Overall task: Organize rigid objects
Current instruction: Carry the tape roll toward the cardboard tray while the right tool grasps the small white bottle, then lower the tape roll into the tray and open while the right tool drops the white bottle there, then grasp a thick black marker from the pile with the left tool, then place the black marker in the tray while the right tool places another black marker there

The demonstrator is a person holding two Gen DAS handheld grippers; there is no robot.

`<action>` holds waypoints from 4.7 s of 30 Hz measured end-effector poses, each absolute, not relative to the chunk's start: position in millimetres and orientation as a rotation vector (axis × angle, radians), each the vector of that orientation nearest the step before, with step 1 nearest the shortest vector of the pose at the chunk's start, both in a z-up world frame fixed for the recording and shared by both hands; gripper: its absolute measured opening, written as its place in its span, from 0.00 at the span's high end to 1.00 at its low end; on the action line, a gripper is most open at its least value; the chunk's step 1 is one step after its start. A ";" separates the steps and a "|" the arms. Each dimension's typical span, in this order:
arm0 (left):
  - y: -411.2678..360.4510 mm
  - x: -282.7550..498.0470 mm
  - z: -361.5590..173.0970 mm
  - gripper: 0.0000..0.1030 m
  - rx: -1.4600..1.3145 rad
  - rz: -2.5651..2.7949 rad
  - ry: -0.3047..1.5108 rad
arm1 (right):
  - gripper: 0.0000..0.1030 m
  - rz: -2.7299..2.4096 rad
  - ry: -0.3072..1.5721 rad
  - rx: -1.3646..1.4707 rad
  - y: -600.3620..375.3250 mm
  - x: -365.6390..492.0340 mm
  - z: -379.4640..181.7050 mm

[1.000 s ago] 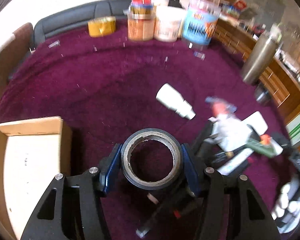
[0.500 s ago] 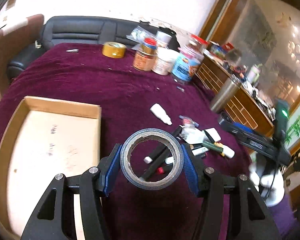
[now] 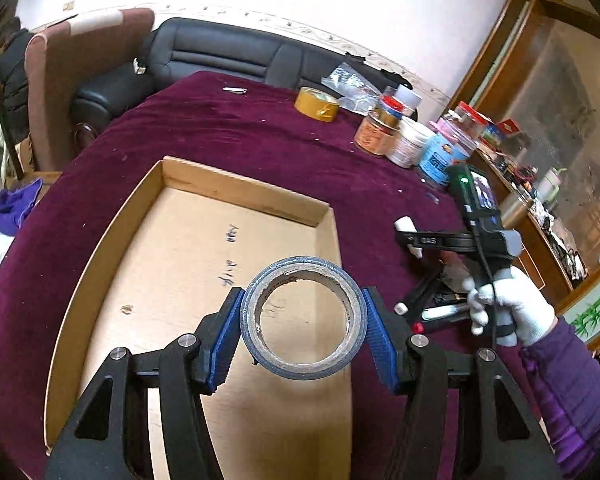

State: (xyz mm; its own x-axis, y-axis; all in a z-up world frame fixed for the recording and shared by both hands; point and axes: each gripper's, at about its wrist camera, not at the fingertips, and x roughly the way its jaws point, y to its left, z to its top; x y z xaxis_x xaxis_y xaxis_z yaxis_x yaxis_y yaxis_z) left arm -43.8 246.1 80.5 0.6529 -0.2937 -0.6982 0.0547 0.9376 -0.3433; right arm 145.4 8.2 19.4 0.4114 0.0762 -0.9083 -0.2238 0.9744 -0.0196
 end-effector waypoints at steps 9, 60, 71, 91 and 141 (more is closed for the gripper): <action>258.1 -17.4 70.5 0.49 -0.308 -0.189 0.869 | 0.77 0.452 1.074 0.160 22.3 102.5 74.1; 75.9 7.3 41.4 0.35 -0.016 -0.350 0.995 | 0.00 -0.086 0.560 0.355 -188.9 -55.4 62.4; 35.9 20.8 15.2 0.76 0.185 -0.338 1.038 | 0.00 -0.089 0.609 0.367 -196.6 -52.4 44.3; 80.2 -8.1 27.8 0.73 -0.064 -0.406 1.056 | 0.00 -0.063 0.655 0.347 -190.4 -45.8 37.7; 244.0 -117.2 67.5 0.89 -0.432 -0.319 0.769 | 0.66 0.125 0.994 -0.022 28.6 -34.0 11.2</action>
